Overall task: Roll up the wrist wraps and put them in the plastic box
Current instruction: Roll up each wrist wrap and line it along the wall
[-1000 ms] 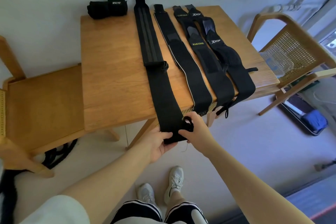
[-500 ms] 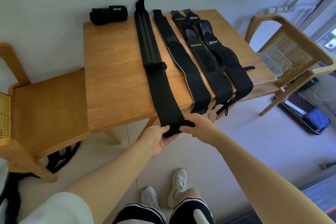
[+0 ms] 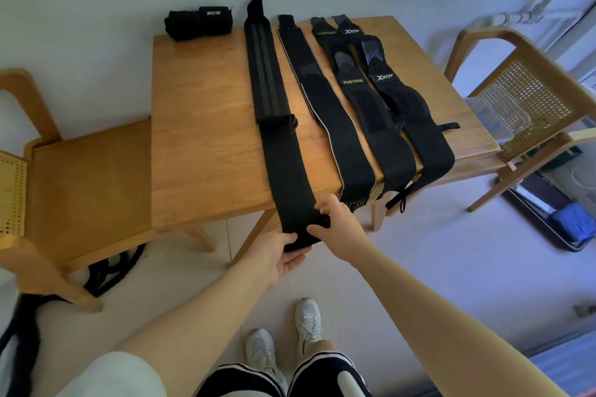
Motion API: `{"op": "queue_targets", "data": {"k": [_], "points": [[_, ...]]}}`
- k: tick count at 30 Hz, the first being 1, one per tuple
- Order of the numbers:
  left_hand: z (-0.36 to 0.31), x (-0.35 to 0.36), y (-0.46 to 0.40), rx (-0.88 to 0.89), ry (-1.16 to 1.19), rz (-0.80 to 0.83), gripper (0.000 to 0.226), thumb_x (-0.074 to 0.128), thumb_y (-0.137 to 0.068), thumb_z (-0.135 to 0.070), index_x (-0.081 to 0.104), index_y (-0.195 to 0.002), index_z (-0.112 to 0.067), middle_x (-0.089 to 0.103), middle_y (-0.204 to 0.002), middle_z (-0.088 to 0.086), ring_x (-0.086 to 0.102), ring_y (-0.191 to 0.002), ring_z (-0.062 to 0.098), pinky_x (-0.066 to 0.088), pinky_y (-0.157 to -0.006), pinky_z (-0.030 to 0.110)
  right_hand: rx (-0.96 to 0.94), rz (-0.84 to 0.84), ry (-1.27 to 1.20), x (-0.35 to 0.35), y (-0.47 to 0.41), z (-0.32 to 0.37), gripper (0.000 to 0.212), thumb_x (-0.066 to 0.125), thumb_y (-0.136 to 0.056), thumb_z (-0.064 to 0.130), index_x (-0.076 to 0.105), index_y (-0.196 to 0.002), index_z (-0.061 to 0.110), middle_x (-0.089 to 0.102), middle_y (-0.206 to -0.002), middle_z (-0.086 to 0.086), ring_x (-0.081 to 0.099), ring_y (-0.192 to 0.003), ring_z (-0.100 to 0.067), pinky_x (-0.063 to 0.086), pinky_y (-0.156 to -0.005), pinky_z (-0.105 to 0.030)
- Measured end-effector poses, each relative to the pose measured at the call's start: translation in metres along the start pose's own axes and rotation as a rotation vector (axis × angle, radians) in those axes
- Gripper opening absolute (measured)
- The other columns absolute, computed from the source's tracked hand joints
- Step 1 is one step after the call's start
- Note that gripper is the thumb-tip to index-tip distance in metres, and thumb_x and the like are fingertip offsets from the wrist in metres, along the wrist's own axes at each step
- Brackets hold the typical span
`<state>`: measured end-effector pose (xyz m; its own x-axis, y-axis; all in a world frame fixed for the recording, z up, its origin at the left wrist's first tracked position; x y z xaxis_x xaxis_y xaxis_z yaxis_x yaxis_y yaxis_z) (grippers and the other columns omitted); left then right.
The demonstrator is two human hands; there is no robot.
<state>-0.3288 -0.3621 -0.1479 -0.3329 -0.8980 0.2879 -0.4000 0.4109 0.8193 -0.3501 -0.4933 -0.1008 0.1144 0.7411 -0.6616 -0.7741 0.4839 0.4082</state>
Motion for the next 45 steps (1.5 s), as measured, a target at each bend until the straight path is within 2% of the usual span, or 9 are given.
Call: {"op": "queue_targets", "data": {"k": [3, 6, 15, 19, 29, 35, 38, 42, 45], "points": [[-0.003, -0.001, -0.006, -0.023, 0.044, -0.031, 0.017, 0.043, -0.097, -0.002, 0.058, -0.097, -0.012, 0.067, -0.088, 0.011, 0.066, -0.076, 0.02, 0.052, -0.072, 0.031, -0.441, -0.016, 0.351, 0.002, 0.012, 0.031, 0.022, 0.06, -0.091, 0.031, 0.061, -0.11, 0.021, 0.047, -0.122, 0.002, 0.043, -0.114, -0.016, 0.037, -0.096, -0.027], [-0.001, -0.001, -0.01, -0.057, 0.072, -0.046, 0.014, 0.043, -0.096, -0.004, 0.056, -0.1, -0.006, 0.068, -0.087, 0.013, 0.069, -0.062, 0.018, 0.052, -0.059, 0.029, -0.598, 0.038, 0.545, 0.006, 0.014, 0.037, 0.031, 0.058, -0.092, 0.034, 0.059, -0.122, 0.022, 0.051, -0.126, 0.002, 0.044, -0.118, -0.018, 0.029, -0.102, -0.03], [-0.015, 0.014, -0.01, -0.057, 0.269, 0.041, 0.025, 0.04, -0.098, -0.007, 0.055, -0.115, 0.004, 0.065, -0.102, 0.025, 0.067, -0.087, 0.033, 0.06, -0.059, 0.032, -0.445, 0.247, 0.294, 0.004, -0.015, 0.032, 0.024, 0.053, -0.096, 0.018, 0.061, -0.118, 0.014, 0.062, -0.113, -0.004, 0.055, -0.104, -0.019, 0.043, -0.089, -0.026], [-0.014, 0.017, -0.012, -0.051, 0.286, 0.009, 0.027, 0.045, -0.099, -0.017, 0.056, -0.111, 0.003, 0.065, -0.108, 0.028, 0.066, -0.097, 0.035, 0.059, -0.074, 0.038, -0.274, 0.222, 0.138, -0.005, -0.031, 0.024, 0.023, 0.057, -0.094, 0.019, 0.059, -0.117, 0.015, 0.062, -0.109, -0.001, 0.058, -0.099, -0.017, 0.045, -0.081, -0.023], [-0.014, 0.015, -0.023, -0.088, 0.228, -0.083, 0.016, 0.042, -0.098, -0.007, 0.055, -0.105, -0.001, 0.062, -0.103, 0.024, 0.067, -0.089, 0.038, 0.058, -0.055, 0.028, 0.011, 0.229, -0.03, 0.005, -0.048, -0.009, 0.014, 0.06, -0.092, 0.024, 0.06, -0.104, 0.018, 0.059, -0.098, 0.0, 0.056, -0.088, -0.015, 0.048, -0.074, -0.027], [-0.015, 0.021, -0.028, -0.034, 0.116, -0.053, 0.016, 0.044, -0.097, -0.012, 0.056, -0.108, -0.01, 0.065, -0.107, 0.016, 0.062, -0.104, 0.027, 0.054, -0.084, 0.043, 0.166, 0.323, -0.169, 0.005, -0.05, -0.022, 0.004, 0.063, -0.09, 0.016, 0.06, -0.091, 0.019, 0.059, -0.101, -0.007, 0.059, -0.098, -0.023, 0.058, -0.075, -0.031], [-0.017, 0.023, -0.031, -0.039, 0.089, -0.063, 0.018, 0.052, -0.094, -0.012, 0.056, -0.111, -0.008, 0.066, -0.108, 0.017, 0.066, -0.098, 0.026, 0.056, -0.075, 0.036, 0.218, 0.343, -0.204, -0.001, -0.057, -0.021, 0.006, 0.065, -0.089, 0.017, 0.059, -0.087, 0.019, 0.058, -0.098, -0.005, 0.059, -0.093, -0.021, 0.056, -0.067, -0.025], [-0.021, 0.021, -0.035, -0.064, 0.069, -0.149, 0.016, 0.05, -0.095, -0.008, 0.052, -0.11, -0.005, 0.068, -0.098, 0.019, 0.069, -0.082, 0.025, 0.052, -0.047, 0.025, 0.066, 0.271, -0.091, -0.006, -0.065, -0.011, 0.001, 0.06, -0.092, 0.021, 0.06, -0.091, 0.022, 0.054, -0.104, -0.003, 0.057, -0.091, -0.018, 0.055, -0.066, -0.024], [-0.027, 0.016, -0.037, -0.067, 0.077, -0.196, 0.011, 0.049, -0.096, -0.008, 0.052, -0.106, -0.005, 0.068, -0.093, 0.02, 0.069, -0.074, 0.025, 0.052, -0.043, 0.024, -0.197, 0.257, -0.007, -0.009, -0.061, 0.002, 0.012, 0.061, -0.091, 0.027, 0.061, -0.103, 0.023, 0.044, -0.118, 0.003, 0.052, -0.099, -0.012, 0.054, -0.084, -0.03]]}}
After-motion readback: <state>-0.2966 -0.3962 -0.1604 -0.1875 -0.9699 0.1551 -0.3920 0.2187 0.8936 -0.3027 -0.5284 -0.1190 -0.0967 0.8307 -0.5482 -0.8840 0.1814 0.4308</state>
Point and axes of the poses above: each hand's wrist, its own y-axis away from the middle knuckle, its own x-axis out of the palm, z = x × y, the point moved 10 cm from there along -y, towards the middle knuckle
